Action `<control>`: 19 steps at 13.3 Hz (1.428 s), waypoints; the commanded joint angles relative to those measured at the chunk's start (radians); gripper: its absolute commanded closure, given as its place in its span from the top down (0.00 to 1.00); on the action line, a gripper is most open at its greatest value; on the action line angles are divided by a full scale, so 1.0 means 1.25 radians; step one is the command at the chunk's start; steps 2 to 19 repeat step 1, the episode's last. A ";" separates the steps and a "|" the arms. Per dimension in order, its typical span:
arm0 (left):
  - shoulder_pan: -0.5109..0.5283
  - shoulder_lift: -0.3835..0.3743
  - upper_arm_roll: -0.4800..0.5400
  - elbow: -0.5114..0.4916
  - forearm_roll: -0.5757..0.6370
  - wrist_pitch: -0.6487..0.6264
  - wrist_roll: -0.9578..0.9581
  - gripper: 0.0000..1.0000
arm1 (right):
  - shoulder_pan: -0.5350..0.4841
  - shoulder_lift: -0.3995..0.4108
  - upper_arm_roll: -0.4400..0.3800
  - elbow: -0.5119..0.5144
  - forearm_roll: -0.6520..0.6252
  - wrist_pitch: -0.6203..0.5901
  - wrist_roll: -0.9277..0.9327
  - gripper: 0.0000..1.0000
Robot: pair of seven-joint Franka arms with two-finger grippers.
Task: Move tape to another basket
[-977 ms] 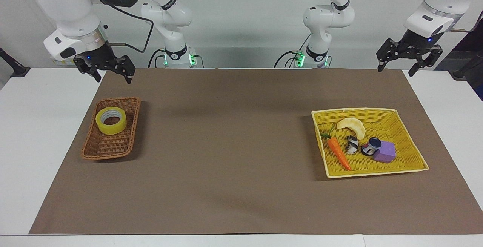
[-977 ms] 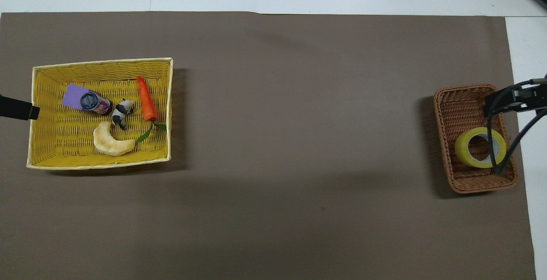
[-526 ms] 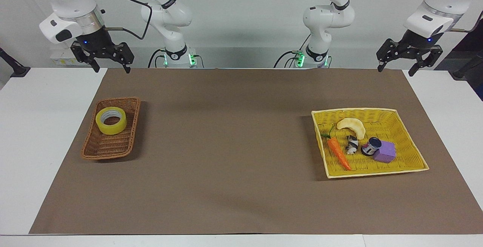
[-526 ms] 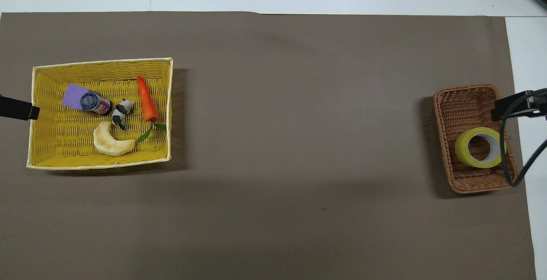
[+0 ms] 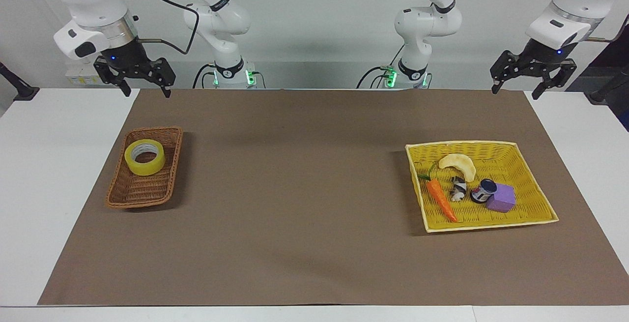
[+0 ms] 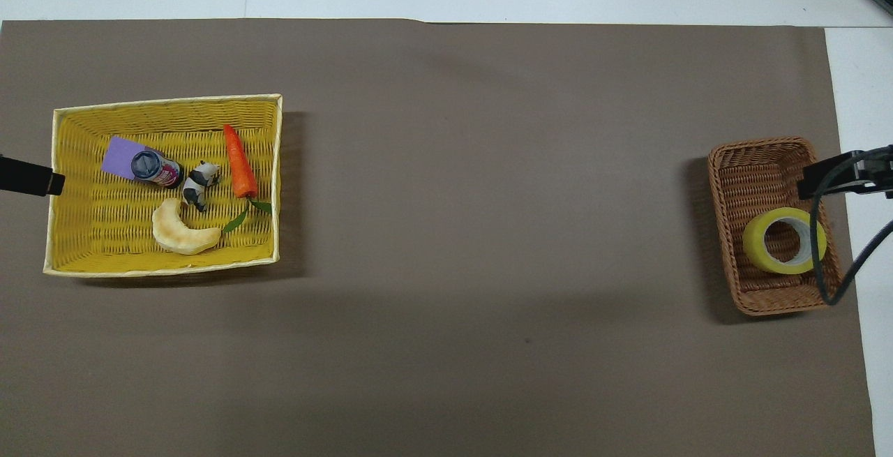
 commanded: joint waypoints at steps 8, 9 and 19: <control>0.006 -0.009 -0.002 -0.001 -0.008 -0.013 0.001 1.00 | -0.012 -0.033 0.002 -0.039 0.024 0.002 -0.024 1.00; 0.006 -0.009 -0.002 -0.001 -0.008 -0.013 0.001 1.00 | -0.012 -0.033 0.002 -0.039 0.024 0.002 -0.024 1.00; 0.006 -0.009 -0.002 -0.001 -0.008 -0.013 0.001 1.00 | -0.012 -0.033 0.002 -0.039 0.024 0.002 -0.024 1.00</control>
